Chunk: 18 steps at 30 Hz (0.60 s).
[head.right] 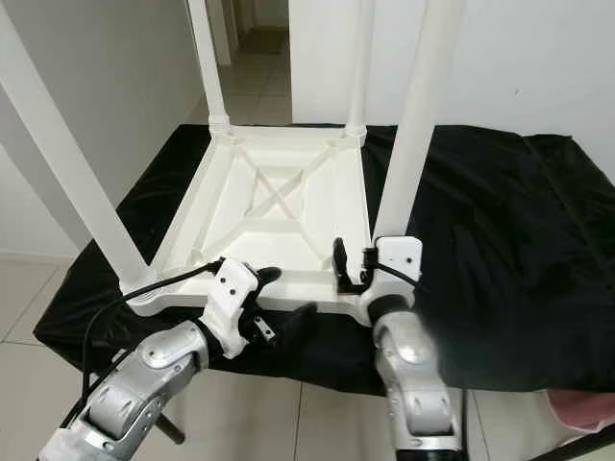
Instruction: Building children table
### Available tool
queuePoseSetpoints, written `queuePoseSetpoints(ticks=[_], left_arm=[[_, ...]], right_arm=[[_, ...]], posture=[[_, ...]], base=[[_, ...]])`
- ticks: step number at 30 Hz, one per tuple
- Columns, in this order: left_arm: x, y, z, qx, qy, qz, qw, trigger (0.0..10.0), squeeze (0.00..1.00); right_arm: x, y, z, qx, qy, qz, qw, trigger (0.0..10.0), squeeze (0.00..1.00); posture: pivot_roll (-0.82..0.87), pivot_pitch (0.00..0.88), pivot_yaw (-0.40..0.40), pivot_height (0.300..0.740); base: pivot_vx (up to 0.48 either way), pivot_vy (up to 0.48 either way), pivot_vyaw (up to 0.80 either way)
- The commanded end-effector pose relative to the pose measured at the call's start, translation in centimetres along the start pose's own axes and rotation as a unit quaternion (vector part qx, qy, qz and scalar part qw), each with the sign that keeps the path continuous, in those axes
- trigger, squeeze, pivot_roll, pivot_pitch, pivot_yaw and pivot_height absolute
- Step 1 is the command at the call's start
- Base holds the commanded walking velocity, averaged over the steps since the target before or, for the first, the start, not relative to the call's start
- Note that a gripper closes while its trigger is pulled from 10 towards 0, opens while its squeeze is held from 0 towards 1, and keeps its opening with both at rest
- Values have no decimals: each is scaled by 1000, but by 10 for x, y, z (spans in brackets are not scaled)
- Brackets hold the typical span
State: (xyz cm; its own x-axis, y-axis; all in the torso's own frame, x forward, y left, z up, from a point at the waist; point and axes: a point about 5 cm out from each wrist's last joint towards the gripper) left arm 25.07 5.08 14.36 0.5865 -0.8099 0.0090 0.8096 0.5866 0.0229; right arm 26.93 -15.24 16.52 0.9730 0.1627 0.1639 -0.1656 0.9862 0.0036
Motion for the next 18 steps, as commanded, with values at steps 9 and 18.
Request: queuePoseSetpoints(ticks=[9, 18], left_arm=[[1, 2, -8, 0, 14, -23, 1000, 10000, 0], [2, 7, -7, 10, 15, -26, 999, 10000, 0]], right_arm=[[-4, -17, -14, -37, 27, 161, 986, 10000, 0], [1, -28, -26, -69, 61, 217, 972, 6980, 0]], posture=[[-95, 0, 102, 740], [-97, 0, 113, 740]], base=[[0, 0, 0], [0, 0, 0]])
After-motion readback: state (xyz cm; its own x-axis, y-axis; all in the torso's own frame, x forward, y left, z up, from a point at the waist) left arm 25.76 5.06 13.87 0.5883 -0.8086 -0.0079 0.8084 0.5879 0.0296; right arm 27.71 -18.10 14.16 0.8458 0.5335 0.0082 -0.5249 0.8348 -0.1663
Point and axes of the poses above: a point about 5 cm out from each wrist's last joint towards the gripper, its own x axis pointing out of the wrist towards the gripper, its own z axis along the axis of the wrist's last joint, y = z × x, and after that the axes turned 1 degree about -x, right-handed
